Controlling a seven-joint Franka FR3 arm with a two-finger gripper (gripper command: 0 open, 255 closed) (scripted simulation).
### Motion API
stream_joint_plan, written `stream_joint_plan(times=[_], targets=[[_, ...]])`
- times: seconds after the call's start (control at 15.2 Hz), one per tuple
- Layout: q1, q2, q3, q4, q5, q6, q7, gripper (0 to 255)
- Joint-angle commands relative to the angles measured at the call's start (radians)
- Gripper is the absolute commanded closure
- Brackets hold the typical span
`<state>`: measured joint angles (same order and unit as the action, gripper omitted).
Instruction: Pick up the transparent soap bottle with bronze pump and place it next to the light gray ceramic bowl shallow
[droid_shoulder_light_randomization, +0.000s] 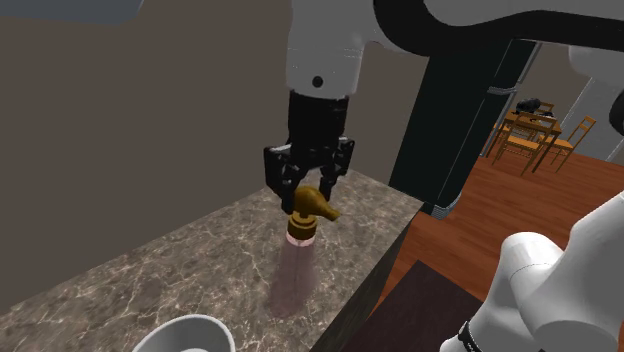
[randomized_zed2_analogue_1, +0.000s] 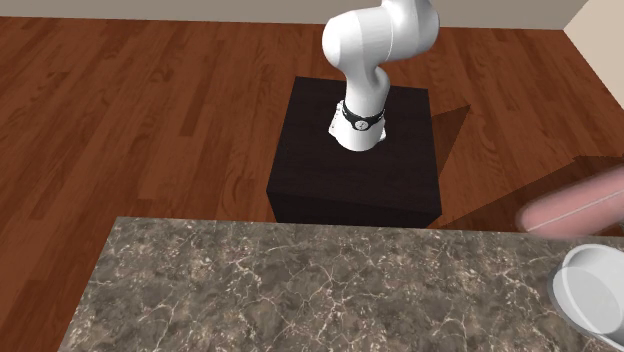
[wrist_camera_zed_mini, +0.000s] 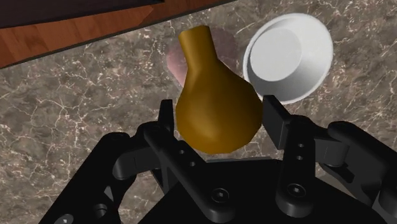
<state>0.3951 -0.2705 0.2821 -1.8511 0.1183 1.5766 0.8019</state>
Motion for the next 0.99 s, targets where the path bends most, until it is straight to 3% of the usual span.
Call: stream_joint_plan(times=[0.0, 0.13, 0.92], targets=[[0.014, 0.030, 0.032, 0.007, 0.000, 0.028, 0.045, 255], [0.029, 0.075, 0.066, 0.030, -0.007, 0.052, 0.094, 255], [0.034, 0.062, 0.070, -0.145, 0.001, 0.214, 0.083, 255]])
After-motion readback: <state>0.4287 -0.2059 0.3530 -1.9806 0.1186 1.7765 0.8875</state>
